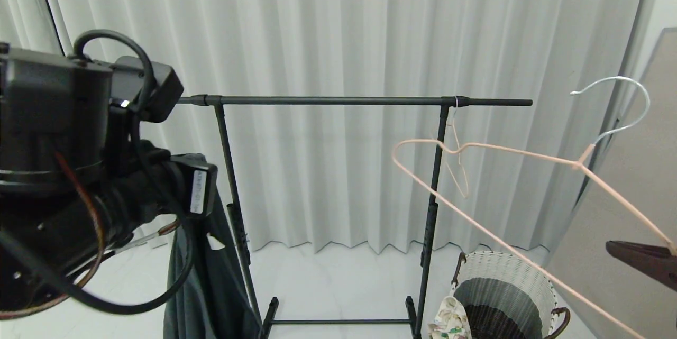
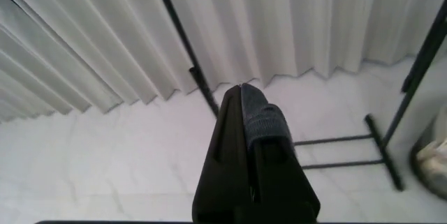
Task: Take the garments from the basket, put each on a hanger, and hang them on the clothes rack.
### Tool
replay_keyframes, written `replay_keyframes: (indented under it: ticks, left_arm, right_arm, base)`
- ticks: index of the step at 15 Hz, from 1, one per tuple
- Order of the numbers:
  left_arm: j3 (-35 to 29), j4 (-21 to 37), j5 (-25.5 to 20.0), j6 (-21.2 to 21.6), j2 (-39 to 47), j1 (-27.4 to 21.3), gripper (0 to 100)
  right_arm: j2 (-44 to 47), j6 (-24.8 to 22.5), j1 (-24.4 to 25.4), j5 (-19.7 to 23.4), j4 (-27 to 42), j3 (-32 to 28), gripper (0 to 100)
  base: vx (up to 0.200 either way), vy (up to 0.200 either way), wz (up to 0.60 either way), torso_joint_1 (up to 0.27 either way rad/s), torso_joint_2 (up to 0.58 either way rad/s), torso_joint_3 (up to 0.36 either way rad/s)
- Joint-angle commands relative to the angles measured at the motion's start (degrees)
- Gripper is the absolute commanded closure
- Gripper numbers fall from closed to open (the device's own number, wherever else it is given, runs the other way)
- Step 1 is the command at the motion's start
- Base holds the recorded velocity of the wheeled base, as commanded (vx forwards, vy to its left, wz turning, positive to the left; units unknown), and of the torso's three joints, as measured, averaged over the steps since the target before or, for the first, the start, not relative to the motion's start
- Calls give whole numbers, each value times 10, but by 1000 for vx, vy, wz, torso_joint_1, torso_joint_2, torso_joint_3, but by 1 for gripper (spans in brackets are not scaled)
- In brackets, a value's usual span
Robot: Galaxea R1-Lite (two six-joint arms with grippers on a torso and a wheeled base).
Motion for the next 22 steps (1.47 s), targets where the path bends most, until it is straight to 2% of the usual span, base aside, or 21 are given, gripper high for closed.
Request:
replay_keyframes:
  ticks: [1,3,4,7,14,18,22]
  left_arm:
    - [-78,0,1,-35,88,-2,100]
    - [-118,0,1,-45,110,-12,100]
    - [-152,1,1,-54,130,-23,100]
    - [-181,1,1,-55,154,-24,100]
    - [-184,15,3,-55,174,-23,100]
    - [-184,24,3,-55,178,-24,100]
    - [-184,25,3,-55,178,-25,100]
  right_arm:
    - [2,53,155,0,-1,6,100]
    - [20,94,206,-1,-3,8,100]
    - [50,113,217,-1,-31,8,100]
    - [106,122,217,-2,-106,18,100]
    - [127,125,191,-3,-121,19,100]
    - [163,125,188,-5,-179,17,100]
    - [181,125,188,-5,-185,15,100]
  base:
    - [0,0,0,0,0,0]
    - [0,0,0,0,0,0]
    - [0,0,0,0,0,0]
    - [0,0,0,0,0,0]
    - [0,0,0,0,0,0]
    - [0,0,0,0,0,0]
    - [0,0,0,0,0,0]
